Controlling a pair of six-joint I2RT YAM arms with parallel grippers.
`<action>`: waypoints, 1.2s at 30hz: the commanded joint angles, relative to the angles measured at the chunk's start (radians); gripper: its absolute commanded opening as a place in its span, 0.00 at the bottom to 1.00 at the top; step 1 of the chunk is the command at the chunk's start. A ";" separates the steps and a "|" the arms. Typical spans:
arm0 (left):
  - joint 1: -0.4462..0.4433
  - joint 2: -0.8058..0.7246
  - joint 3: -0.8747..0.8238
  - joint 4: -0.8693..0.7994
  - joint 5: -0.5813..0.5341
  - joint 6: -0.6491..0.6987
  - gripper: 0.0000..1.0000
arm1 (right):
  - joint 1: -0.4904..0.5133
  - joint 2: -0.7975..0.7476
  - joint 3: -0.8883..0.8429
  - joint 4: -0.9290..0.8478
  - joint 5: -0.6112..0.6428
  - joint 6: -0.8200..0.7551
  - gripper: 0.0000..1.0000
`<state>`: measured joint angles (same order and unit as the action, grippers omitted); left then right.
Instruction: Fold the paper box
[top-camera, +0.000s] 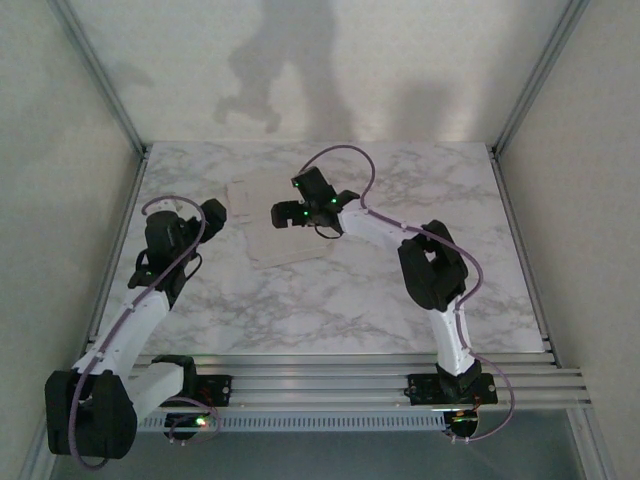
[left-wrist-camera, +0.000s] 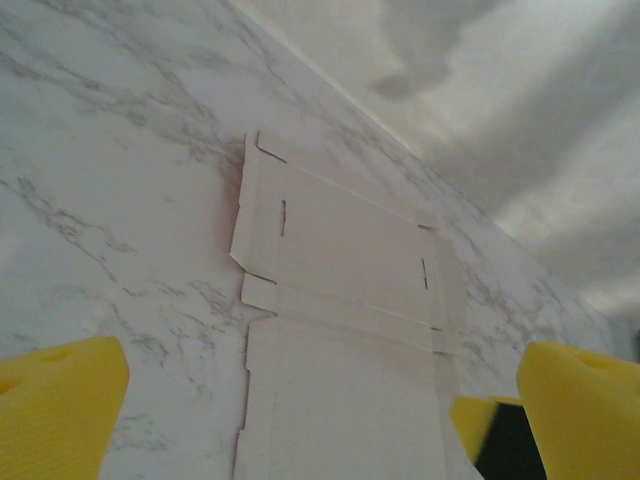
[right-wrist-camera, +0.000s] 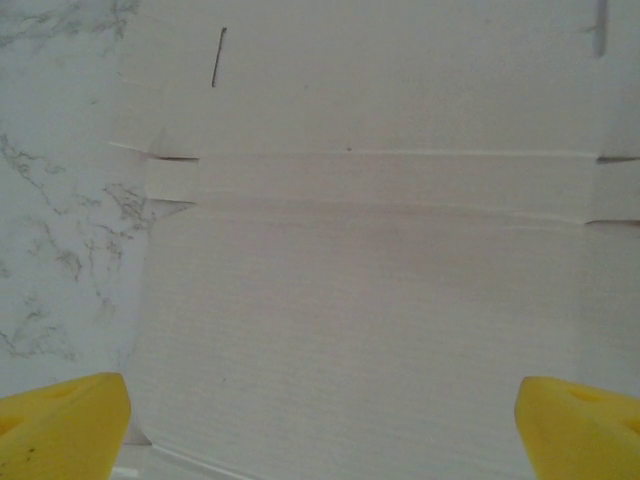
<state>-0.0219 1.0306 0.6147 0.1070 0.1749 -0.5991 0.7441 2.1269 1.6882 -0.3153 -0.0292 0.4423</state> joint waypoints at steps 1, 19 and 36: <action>0.008 0.005 0.021 0.021 0.080 -0.026 0.99 | -0.002 0.061 0.051 -0.069 -0.046 0.085 0.99; 0.004 0.033 -0.015 0.085 0.142 -0.022 1.00 | -0.009 0.029 -0.151 -0.084 0.011 0.167 0.99; -0.070 0.221 -0.017 0.152 0.186 0.001 0.99 | -0.003 -0.433 -0.768 0.075 0.095 0.399 0.99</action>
<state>-0.0723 1.2167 0.5980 0.2249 0.3374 -0.6060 0.7422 1.7432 0.9966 -0.2466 0.0505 0.7422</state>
